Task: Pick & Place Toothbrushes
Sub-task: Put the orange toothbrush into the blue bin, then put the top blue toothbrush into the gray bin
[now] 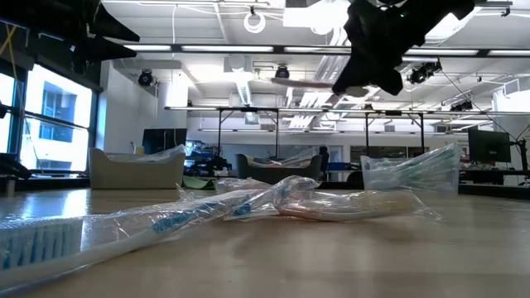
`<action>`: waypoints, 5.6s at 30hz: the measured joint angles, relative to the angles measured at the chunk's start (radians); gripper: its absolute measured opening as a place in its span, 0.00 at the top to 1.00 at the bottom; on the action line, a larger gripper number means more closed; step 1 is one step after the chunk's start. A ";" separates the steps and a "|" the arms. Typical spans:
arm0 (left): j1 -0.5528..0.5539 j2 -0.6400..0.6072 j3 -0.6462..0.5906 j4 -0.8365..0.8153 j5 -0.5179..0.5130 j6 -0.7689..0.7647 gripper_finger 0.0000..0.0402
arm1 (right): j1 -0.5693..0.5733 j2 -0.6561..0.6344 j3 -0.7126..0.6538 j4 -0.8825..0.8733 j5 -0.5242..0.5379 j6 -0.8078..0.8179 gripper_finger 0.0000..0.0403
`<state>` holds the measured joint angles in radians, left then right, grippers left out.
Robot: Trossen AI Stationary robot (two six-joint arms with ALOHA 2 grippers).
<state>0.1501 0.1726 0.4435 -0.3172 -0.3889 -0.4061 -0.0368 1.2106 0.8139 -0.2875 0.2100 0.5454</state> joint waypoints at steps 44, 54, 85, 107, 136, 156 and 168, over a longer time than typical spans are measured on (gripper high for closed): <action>0.000 0.000 0.000 0.000 0.000 0.000 0.55 | -0.464 0.501 0.438 -0.138 -0.104 -1.090 0.98; 0.000 0.000 0.000 0.000 0.000 0.000 0.55 | -0.509 0.516 0.452 -0.143 -0.107 -1.254 0.98; 0.000 0.000 0.000 0.000 0.000 0.000 0.55 | -0.551 0.609 0.451 -0.096 -0.105 -1.339 0.97; 0.000 0.000 0.000 -0.001 0.000 0.000 0.55 | -0.526 0.590 0.451 -0.108 0.055 -1.346 0.79; 0.000 0.000 0.000 -0.053 0.000 0.010 0.55 | -0.477 0.586 0.451 0.082 0.180 -1.361 0.58; 0.000 0.000 0.000 -0.053 0.000 0.011 0.55 | -0.474 0.417 0.451 0.090 0.072 -1.251 0.59; 0.000 0.000 0.000 -0.053 0.000 0.011 0.55 | -0.481 0.375 0.451 -0.035 -0.487 -0.794 0.59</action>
<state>0.1501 0.1723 0.4435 -0.3702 -0.3889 -0.3954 -0.5178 1.5861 1.2648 -0.3222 -0.2771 -0.2482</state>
